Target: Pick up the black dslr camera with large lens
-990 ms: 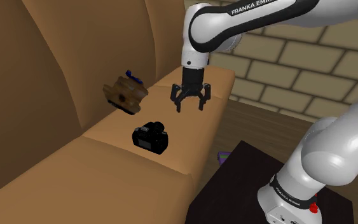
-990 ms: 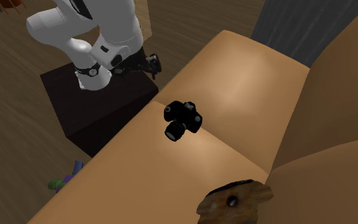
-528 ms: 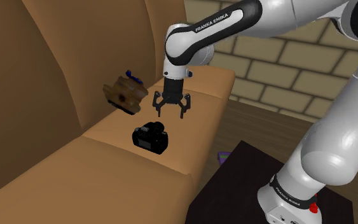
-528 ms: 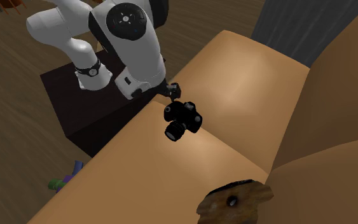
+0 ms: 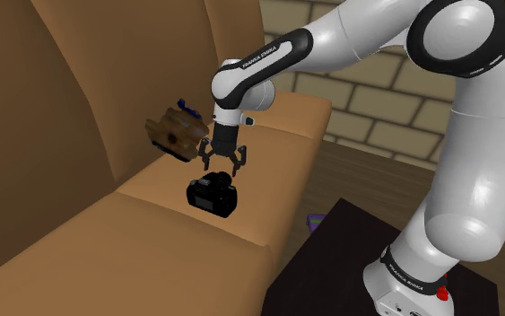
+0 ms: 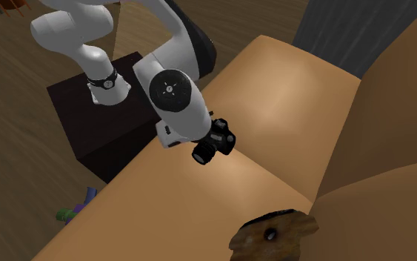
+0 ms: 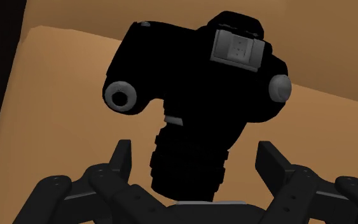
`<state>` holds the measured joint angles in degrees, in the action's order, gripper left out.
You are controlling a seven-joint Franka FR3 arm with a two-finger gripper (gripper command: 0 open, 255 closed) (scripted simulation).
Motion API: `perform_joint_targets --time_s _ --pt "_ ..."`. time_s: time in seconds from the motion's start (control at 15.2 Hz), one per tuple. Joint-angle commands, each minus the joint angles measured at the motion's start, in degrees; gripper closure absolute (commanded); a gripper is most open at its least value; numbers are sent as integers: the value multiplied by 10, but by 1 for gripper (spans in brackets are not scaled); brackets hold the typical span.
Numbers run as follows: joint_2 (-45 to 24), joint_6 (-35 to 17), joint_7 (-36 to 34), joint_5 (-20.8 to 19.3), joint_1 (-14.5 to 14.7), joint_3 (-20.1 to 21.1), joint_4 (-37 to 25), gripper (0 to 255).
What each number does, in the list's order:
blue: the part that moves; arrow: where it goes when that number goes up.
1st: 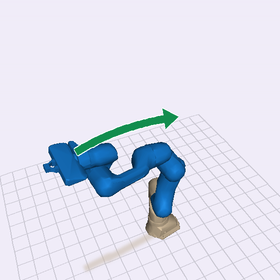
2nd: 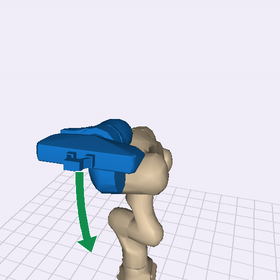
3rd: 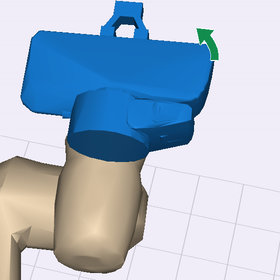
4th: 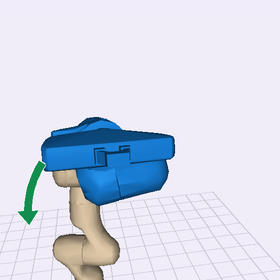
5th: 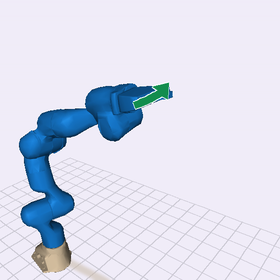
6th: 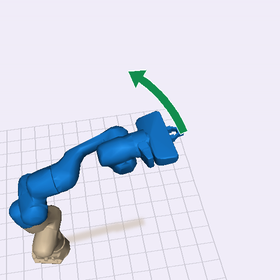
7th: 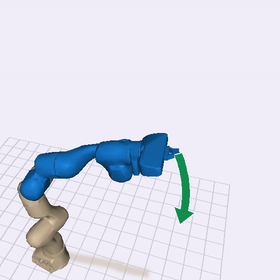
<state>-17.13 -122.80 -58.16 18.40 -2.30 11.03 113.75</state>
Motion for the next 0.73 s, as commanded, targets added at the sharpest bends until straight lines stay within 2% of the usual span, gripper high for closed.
perform_joint_targets --time_s 0.0,0.53,0.59,0.66 --pt "-17 -11 -6 4 -1 -2 -6 0" --pt "-49 -51 6 6 1 -2 3 0" --pt "-48 -51 6 7 1 -2 4 255" --pt "-48 -51 6 7 1 -2 4 255"
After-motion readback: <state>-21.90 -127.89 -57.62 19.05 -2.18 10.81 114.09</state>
